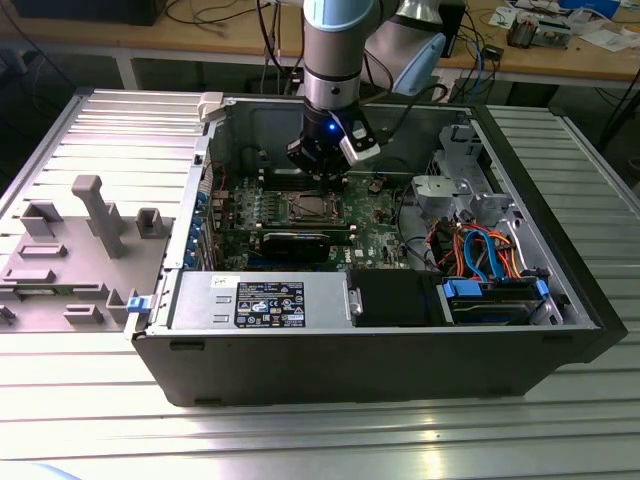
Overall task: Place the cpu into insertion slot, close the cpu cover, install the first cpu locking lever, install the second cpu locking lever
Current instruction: 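Install the first cpu locking lever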
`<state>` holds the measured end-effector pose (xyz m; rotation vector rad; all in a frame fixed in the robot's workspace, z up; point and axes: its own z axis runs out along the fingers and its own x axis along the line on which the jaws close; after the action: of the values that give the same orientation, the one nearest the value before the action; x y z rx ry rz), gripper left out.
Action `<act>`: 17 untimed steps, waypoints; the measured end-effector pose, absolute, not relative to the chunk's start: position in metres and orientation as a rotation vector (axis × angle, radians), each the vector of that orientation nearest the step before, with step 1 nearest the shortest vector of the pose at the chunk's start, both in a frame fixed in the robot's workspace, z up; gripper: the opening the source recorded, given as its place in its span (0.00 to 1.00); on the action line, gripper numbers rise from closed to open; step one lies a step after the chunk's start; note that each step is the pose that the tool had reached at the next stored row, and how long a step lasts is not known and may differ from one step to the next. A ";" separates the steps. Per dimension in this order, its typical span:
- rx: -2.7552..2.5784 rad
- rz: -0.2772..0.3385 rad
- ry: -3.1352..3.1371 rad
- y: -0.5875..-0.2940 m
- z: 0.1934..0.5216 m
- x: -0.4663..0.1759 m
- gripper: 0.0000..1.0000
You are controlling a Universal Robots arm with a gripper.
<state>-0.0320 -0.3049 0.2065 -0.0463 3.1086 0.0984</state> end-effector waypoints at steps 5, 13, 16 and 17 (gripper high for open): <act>-0.047 0.083 3.110 -0.306 0.203 -0.032 0.11; -0.046 0.088 3.109 -0.306 0.201 -0.032 0.11; -0.046 0.089 3.109 -0.306 0.205 -0.032 0.11; -0.046 0.089 3.109 -0.306 0.207 -0.032 0.11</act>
<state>-0.0320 -0.3059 0.2071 -0.0464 3.1088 0.0885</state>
